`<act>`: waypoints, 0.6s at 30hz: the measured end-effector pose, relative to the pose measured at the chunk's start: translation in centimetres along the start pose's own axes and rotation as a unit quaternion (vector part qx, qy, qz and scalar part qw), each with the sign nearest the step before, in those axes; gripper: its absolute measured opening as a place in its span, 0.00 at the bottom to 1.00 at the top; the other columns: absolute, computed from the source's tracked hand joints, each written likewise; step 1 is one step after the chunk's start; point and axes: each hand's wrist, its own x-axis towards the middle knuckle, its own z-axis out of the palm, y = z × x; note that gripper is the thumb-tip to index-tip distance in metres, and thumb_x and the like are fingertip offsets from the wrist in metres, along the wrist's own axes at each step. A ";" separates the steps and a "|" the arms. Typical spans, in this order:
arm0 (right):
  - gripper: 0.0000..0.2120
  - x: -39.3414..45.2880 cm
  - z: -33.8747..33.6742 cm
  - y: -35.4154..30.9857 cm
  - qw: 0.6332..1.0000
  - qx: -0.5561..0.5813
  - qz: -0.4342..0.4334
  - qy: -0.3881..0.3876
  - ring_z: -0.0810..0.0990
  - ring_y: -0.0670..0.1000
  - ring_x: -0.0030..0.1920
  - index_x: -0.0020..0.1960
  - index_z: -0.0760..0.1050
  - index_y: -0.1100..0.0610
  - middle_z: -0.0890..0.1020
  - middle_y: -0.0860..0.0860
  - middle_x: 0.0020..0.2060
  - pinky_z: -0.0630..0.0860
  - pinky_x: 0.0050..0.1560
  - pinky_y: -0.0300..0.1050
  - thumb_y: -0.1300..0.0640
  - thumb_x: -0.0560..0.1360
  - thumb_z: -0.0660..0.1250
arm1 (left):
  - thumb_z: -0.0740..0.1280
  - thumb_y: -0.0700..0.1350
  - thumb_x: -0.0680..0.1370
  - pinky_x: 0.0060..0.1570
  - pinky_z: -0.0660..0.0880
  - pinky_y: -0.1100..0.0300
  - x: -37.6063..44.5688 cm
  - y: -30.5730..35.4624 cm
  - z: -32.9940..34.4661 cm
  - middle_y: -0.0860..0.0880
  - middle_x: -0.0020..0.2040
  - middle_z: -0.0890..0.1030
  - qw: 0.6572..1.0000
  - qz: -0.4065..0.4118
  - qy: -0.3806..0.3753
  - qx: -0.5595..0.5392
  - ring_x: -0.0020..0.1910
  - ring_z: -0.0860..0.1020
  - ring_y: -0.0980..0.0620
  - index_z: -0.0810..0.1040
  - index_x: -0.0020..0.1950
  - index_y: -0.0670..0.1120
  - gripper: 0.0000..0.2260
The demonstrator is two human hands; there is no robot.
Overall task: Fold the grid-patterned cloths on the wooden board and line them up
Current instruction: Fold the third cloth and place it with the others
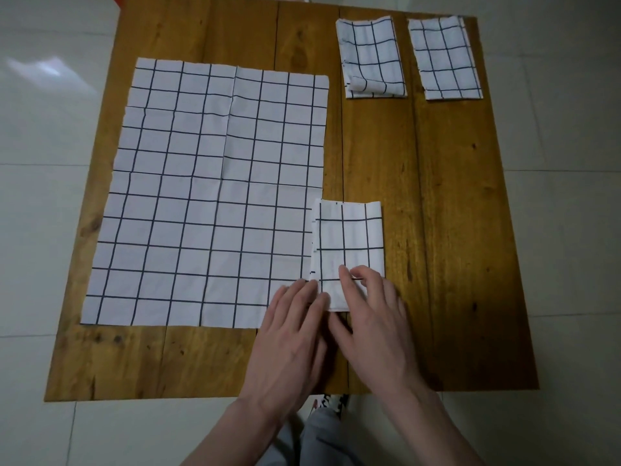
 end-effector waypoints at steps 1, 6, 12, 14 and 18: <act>0.32 0.2 -0.5 0.6 1.000 -0.011 -0.025 -0.010 0.74 0.53 0.68 0.79 0.69 0.53 0.73 0.51 0.70 0.77 0.62 0.49 0.41 0.79 0.64 | 0.57 0.49 0.82 0.80 0.55 0.46 0.0 -0.1 0.0 0.44 0.78 0.71 1.000 -0.001 -0.005 0.011 0.81 0.64 0.45 0.71 0.77 0.45 0.24; 0.25 2.3 -2.6 3.8 0.994 0.057 -0.096 -0.002 0.73 0.48 0.71 0.78 0.70 0.52 0.77 0.48 0.70 0.72 0.70 0.51 0.43 0.85 0.53 | 0.56 0.51 0.83 0.79 0.57 0.44 0.4 -0.1 -0.3 0.44 0.77 0.70 0.999 -0.004 -0.011 0.045 0.80 0.64 0.44 0.70 0.78 0.46 0.24; 0.22 6.1 -3.2 8.0 0.984 -0.020 -0.180 0.003 0.65 0.52 0.80 0.76 0.72 0.56 0.72 0.53 0.77 0.63 0.79 0.56 0.51 0.85 0.55 | 0.54 0.54 0.84 0.78 0.60 0.43 1.0 -0.5 -0.6 0.43 0.74 0.73 0.997 -0.017 -0.008 0.068 0.77 0.68 0.43 0.69 0.78 0.46 0.25; 0.21 6.5 -3.1 8.6 0.981 -0.032 -0.190 -0.007 0.68 0.55 0.78 0.75 0.74 0.57 0.72 0.55 0.76 0.67 0.77 0.60 0.51 0.85 0.56 | 0.54 0.54 0.84 0.79 0.58 0.44 1.3 -0.5 -0.6 0.43 0.73 0.74 0.997 -0.021 -0.005 0.075 0.76 0.68 0.43 0.69 0.78 0.45 0.25; 0.22 6.0 -2.9 8.3 0.986 -0.038 -0.159 -0.014 0.73 0.58 0.73 0.75 0.73 0.57 0.73 0.57 0.74 0.77 0.67 0.59 0.51 0.83 0.61 | 0.54 0.54 0.84 0.80 0.57 0.43 1.8 -0.6 -0.7 0.41 0.76 0.71 0.995 -0.046 0.001 0.087 0.79 0.65 0.41 0.67 0.80 0.43 0.27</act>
